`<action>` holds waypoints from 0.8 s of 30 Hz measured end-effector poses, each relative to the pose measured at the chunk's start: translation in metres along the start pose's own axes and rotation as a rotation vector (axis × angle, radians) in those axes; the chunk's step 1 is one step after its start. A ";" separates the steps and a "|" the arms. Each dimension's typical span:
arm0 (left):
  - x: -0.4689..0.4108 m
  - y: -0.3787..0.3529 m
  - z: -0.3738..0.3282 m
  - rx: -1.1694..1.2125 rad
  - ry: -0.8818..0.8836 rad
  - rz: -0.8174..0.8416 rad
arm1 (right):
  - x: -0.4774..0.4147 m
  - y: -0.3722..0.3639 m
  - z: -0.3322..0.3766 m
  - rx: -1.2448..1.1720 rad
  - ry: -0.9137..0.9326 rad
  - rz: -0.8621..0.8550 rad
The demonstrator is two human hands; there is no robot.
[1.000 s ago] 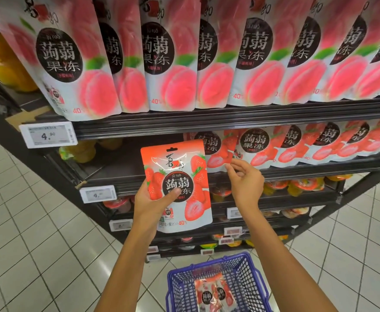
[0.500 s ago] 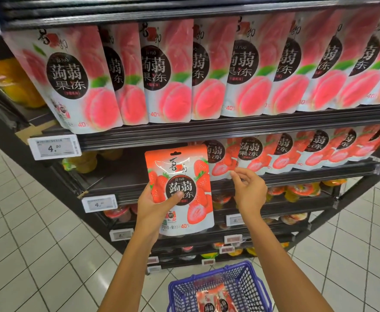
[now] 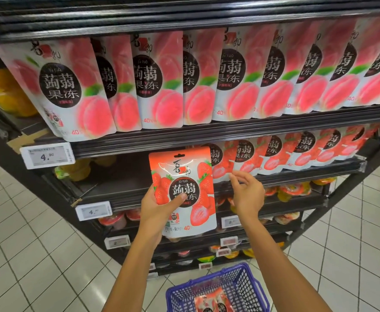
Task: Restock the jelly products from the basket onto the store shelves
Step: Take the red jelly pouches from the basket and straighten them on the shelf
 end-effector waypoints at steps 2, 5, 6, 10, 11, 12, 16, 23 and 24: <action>-0.003 -0.001 0.001 -0.006 0.001 0.004 | 0.008 0.004 0.004 -0.070 0.028 -0.034; -0.009 -0.003 0.002 -0.014 0.004 0.002 | 0.026 -0.001 0.013 -0.362 0.084 0.173; -0.010 -0.003 0.002 -0.018 0.001 0.001 | 0.035 -0.008 0.019 -0.453 0.098 0.336; -0.014 -0.001 0.001 -0.003 -0.029 0.010 | 0.059 -0.032 0.038 -0.506 0.164 0.732; -0.015 0.000 0.001 0.007 -0.031 0.006 | 0.059 -0.034 0.041 -0.505 0.160 0.717; -0.016 0.001 0.000 0.019 -0.040 0.002 | 0.057 -0.036 0.042 -0.503 0.149 0.687; -0.017 0.012 -0.013 -0.011 -0.197 -0.115 | 0.048 -0.047 0.049 -0.587 0.093 0.599; -0.011 0.013 -0.009 -0.143 -0.228 -0.158 | 0.036 -0.075 0.071 -0.486 0.174 0.489; -0.011 0.009 -0.009 -0.156 -0.229 -0.139 | 0.034 -0.079 0.073 -0.478 0.190 0.472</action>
Point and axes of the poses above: each hand's wrist, its own x-axis away from the middle knuckle, its own y-axis out of the back of the hand, z = x × y, the point moved 4 cm from there along -x, towards the middle knuckle, and after that the axes turned 10 degrees about z, right-handed, at the moved point
